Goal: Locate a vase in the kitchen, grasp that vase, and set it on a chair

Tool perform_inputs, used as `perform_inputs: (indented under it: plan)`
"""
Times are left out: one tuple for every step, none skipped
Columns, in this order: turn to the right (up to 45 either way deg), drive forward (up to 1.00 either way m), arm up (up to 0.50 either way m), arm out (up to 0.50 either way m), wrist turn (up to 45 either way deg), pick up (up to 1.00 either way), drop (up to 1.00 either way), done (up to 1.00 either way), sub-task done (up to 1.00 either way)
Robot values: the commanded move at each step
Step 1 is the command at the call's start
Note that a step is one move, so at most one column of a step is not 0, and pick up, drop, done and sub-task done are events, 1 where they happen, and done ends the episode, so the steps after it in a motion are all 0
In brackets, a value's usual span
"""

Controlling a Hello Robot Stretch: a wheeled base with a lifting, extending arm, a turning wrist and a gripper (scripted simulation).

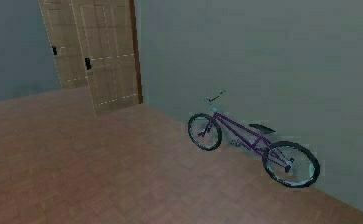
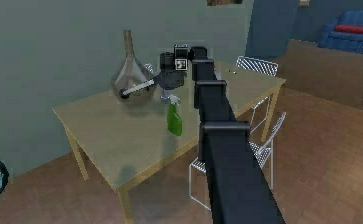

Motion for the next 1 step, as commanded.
perform_inputs:
  plan:
    - [0.0,0.00,0.00,0.00,-45.0,0.00,0.00,0.00,0.00]
